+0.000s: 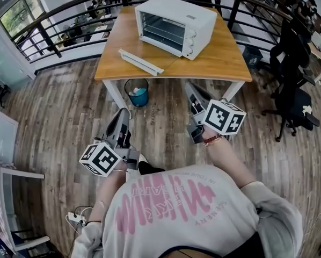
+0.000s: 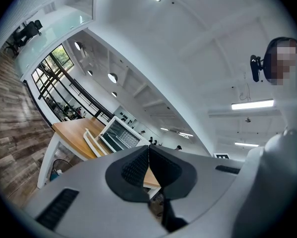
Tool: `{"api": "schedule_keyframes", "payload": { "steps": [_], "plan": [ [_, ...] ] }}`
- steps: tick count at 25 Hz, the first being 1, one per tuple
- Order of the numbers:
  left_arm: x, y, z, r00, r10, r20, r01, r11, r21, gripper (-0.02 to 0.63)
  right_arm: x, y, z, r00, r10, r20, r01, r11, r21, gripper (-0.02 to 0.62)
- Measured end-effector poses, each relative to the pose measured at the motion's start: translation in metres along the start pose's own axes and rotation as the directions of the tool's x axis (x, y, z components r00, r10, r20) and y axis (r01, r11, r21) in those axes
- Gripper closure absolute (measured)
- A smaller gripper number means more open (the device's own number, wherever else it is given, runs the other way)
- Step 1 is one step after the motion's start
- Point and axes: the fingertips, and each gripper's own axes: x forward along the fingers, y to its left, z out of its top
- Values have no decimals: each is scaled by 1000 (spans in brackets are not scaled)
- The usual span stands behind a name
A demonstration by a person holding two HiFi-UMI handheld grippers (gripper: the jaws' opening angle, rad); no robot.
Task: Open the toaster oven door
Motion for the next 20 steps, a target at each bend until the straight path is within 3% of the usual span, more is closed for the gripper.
{"api": "schedule_keyframes", "payload": {
  "steps": [20],
  "plan": [
    [1,3,-7,1000,2,-15,-2,1000,-17,584,-1,-9,-16,999,-33,-43,31,999,-32,591]
  ]
}}
